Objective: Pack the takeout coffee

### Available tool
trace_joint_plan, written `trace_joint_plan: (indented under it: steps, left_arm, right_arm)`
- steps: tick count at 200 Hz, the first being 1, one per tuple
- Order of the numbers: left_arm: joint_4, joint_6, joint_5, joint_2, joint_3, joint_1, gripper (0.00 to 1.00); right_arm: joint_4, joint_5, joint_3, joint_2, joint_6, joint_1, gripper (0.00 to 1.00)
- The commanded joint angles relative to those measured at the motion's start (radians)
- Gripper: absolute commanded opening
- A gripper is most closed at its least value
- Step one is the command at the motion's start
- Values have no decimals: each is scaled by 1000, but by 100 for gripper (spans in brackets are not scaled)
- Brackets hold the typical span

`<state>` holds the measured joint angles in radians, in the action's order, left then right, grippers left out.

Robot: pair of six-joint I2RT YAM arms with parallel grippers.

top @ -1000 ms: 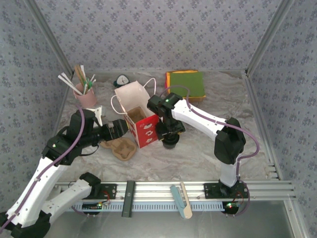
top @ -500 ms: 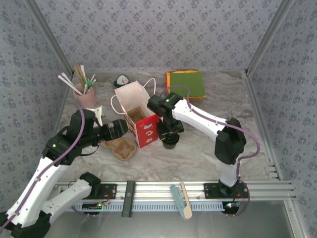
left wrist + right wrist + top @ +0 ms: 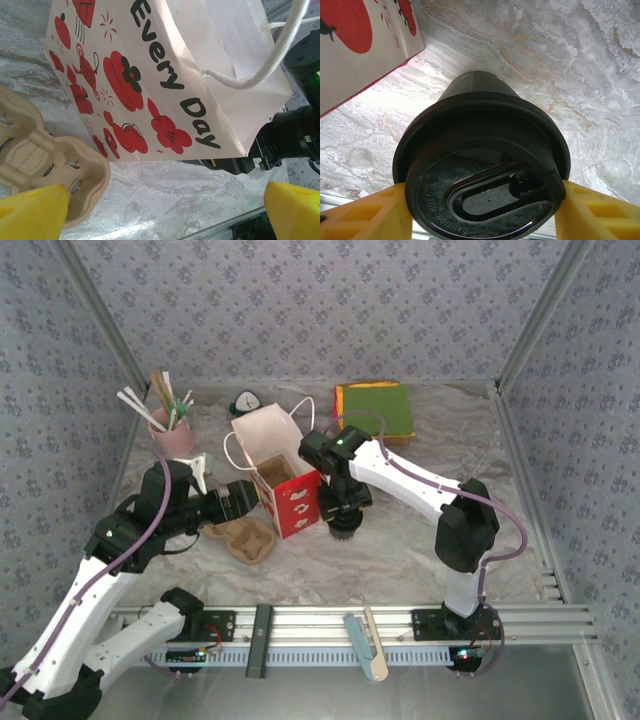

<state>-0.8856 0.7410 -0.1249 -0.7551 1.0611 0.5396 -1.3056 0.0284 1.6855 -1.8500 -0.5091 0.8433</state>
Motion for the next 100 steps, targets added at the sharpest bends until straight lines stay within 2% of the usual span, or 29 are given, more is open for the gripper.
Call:
trace_joint_plan:
  steps: [1,100]
  left_arm:
    - [22,-22,25,-7,41,6,100]
    - [61,-51,38,-105,143,-7,100]
  right_arm:
    - [-40,2,8,54,-14,-12,66]
    - [-125,45,6,192,-5,-52,67]
